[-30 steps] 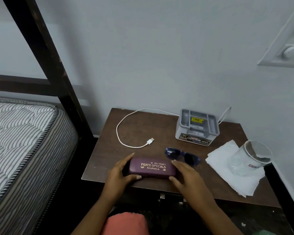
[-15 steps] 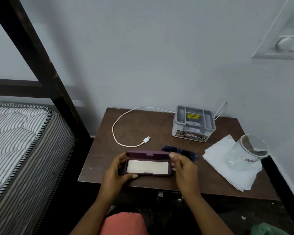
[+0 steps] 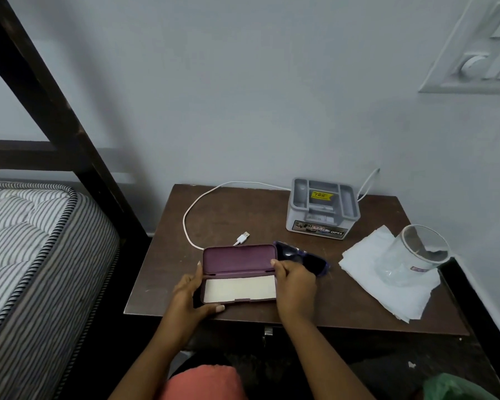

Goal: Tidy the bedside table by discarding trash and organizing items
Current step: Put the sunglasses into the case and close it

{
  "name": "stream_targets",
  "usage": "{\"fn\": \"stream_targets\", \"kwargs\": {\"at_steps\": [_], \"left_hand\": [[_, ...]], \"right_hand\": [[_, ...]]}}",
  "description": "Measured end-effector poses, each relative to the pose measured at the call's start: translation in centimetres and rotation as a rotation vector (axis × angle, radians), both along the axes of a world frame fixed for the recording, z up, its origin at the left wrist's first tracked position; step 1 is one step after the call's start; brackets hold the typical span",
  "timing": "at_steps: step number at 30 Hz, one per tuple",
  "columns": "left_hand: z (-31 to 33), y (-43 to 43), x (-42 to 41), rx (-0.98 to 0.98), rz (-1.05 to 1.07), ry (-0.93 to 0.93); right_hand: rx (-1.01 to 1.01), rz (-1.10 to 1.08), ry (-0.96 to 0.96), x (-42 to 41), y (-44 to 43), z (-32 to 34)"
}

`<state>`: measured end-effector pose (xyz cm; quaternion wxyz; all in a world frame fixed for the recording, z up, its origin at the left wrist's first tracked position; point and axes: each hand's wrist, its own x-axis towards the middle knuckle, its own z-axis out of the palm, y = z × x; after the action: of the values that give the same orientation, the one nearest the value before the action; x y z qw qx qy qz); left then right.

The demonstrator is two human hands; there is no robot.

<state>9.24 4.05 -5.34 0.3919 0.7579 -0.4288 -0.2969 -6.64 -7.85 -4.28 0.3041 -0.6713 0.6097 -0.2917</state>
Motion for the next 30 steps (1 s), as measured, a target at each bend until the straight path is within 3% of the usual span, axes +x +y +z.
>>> {"fn": "stream_targets", "kwargs": {"at_steps": [5, 16, 20, 24, 28, 30], "left_hand": [[0.6, 0.3, 0.2, 0.05, 0.089, -0.054], [4.0, 1.2, 0.1, 0.185, 0.123, 0.061], [6.6, 0.8, -1.0, 0.319, 0.151, 0.054], [8.7, -2.2, -3.4, 0.23, 0.224, -0.221], [8.1, -8.8, -7.4, 0.177, 0.057, -0.005], [7.3, -12.0, -9.1, 0.217, -0.022, -0.034]], "right_hand": [[0.016, -0.008, -0.15, -0.6, 0.9, 0.1], [0.202, -0.466, -0.542, -5.0, 0.9, 1.2], [0.203, -0.523, -0.562, -5.3, 0.7, 1.2], [0.176, -0.565, -0.528, -5.5, 0.3, 1.2], [0.222, -0.524, -0.507, -5.3, -0.1, 1.3], [0.233, -0.491, -0.478, -5.3, -0.1, 1.2]]}}
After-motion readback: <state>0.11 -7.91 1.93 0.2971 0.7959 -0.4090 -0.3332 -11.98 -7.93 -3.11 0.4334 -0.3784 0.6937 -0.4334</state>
